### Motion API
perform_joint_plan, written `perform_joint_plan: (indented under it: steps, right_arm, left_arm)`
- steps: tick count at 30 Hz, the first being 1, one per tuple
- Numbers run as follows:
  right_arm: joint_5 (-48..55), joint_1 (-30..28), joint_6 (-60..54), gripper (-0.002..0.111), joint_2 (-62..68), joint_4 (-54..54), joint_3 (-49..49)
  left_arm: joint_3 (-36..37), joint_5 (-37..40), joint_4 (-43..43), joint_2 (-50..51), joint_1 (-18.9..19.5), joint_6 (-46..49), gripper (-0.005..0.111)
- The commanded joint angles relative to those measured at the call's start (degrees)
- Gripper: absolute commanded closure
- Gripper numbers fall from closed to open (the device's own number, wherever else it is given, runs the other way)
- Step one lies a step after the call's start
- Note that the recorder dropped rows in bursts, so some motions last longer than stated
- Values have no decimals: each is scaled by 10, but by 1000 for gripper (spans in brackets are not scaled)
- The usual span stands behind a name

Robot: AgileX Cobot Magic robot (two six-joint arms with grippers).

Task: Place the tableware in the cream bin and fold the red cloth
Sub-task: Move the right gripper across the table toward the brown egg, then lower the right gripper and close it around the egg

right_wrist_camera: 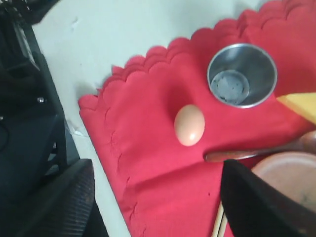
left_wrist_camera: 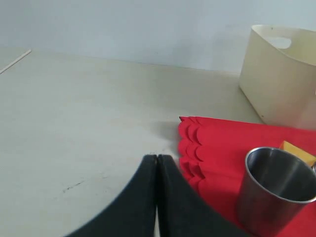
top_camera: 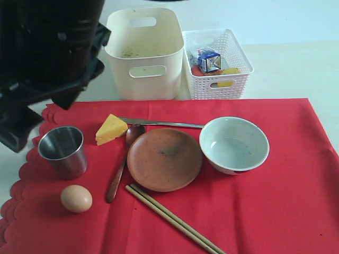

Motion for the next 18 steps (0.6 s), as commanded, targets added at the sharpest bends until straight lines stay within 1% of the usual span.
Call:
perform_joint_plan:
  steps: [1, 5, 13, 18]
  right_arm:
    - [-2, 1, 4, 41, 0, -2, 43]
    - [-2, 1, 4, 41, 3, 0, 69]
    - [-2, 1, -1, 41, 60, 25, 70]
    - [-29, 1, -17, 41, 97, 24, 70]
  left_arm:
    - [1, -2, 0, -4, -4, -1, 106]
    - [1, -2, 0, -4, -4, -1, 106]
    - [1, -2, 0, -4, -4, -1, 106]
    - [1, -2, 0, -4, -4, -1, 106]
